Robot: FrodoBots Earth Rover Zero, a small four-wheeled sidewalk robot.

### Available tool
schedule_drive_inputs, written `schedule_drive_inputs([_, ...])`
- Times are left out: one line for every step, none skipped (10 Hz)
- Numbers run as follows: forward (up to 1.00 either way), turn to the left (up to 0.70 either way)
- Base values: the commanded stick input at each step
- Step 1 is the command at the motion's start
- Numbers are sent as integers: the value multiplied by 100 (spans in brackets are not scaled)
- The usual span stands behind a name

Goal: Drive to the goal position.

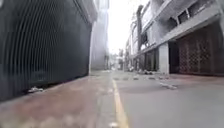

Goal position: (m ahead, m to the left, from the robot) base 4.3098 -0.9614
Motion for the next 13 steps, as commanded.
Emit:
schedule_drive_inputs([100, 6])
schedule_drive_inputs([100, -6])
schedule_drive_inputs([100, -34])
schedule_drive_inputs([100, -34])
schedule_drive_inputs([100, -34])
schedule_drive_inputs([100, -34])
schedule_drive_inputs([100, -34])
schedule_drive_inputs([100, -9])
schedule_drive_inputs([100, 6])
schedule_drive_inputs([100, 6])
schedule_drive_inputs([100, 6])
schedule_drive_inputs([100, 6])
schedule_drive_inputs([100, 6])
